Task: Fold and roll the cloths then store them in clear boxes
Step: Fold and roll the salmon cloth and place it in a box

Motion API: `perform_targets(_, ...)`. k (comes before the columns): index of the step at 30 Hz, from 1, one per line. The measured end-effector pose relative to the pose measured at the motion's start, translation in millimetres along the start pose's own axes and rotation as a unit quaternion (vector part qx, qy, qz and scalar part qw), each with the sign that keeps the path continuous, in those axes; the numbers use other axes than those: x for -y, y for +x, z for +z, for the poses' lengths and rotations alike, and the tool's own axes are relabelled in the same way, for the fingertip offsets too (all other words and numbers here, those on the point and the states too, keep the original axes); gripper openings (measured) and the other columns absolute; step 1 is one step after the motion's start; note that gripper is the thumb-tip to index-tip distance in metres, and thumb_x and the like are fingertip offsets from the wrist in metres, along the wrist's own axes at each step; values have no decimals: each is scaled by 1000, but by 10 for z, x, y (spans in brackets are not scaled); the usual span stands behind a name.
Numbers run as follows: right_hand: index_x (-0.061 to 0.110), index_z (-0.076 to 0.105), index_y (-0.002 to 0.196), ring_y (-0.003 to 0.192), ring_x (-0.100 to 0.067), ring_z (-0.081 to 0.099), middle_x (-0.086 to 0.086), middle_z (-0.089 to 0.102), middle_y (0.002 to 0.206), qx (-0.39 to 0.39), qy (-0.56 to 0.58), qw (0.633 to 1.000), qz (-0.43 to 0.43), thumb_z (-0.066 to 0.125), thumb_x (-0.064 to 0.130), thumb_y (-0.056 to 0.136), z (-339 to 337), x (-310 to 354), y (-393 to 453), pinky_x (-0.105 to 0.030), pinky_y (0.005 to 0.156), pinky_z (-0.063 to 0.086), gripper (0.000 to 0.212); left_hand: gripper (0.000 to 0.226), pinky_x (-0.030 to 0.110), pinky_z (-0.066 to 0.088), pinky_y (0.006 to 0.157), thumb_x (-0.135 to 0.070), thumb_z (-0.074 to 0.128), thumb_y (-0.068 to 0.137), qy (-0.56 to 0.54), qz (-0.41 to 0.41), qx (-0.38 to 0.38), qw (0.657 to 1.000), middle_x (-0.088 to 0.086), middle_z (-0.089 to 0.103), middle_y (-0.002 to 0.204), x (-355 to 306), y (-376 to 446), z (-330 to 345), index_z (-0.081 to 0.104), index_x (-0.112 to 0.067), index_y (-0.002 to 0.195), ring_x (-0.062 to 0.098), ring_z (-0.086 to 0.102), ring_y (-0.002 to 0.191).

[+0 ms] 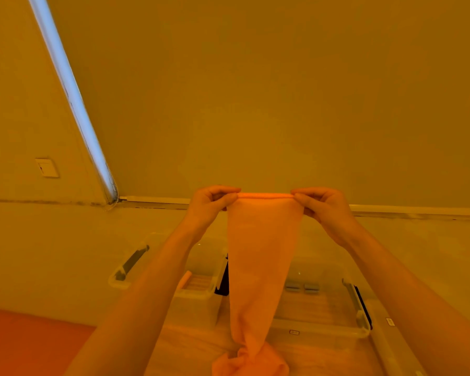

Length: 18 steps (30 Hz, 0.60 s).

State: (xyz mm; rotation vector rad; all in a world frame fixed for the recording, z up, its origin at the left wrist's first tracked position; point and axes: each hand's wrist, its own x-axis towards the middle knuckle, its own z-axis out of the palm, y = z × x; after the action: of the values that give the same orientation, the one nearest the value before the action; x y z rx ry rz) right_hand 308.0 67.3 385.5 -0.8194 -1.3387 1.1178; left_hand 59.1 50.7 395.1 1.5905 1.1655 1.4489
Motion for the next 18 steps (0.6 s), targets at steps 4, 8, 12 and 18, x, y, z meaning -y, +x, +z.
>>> perform_targets(4, 7, 61, 115, 76, -8, 64, -4, 68, 88, 15, -35, 999, -6, 61, -2, 85, -49, 5, -52, -19, 72, 54, 31, 20, 10, 42, 57, -10, 65, 86, 58, -3, 4, 998, -5, 66, 78, -47, -42, -7, 68, -18, 104, -8, 55, 60)
perform_targets(8, -1, 62, 110, 78, -10, 60, -5, 65, 87, 7, -51, 999, -14, 57, -2, 87, -65, 18, -44, -17, 70, 54, 24, 12, 13, 40, 53, -13, 64, 87, 103, -6, 5, 995, -6, 64, 70, -52, -2, 0, 67, -24, 86, -7, 53, 54)
perform_targets(12, 7, 63, 92, 71, -17, 57, -8, 61, 77, 14, -48, 999, -5, 55, 1, 90, -45, -35, 8, -19, 61, 53, 10, 13, 15, 38, 51, -14, 58, 91, 110, 5, 17, 994, -5, 60, 64, -42, 45, 45, 62, -25, 84, -5, 51, 51)
perform_targets(18, 14, 67, 91, 63, -5, 61, -1, 66, 74, 7, -12, 1000, 5, 55, 3, 89, -76, -97, 153, -17, 60, 52, 16, 29, 26, 48, 72, -8, 60, 88, -14, -10, 22, 1000, -6, 73, 86, 52, 167, 62, 75, -33, 85, 12, 62, 82)
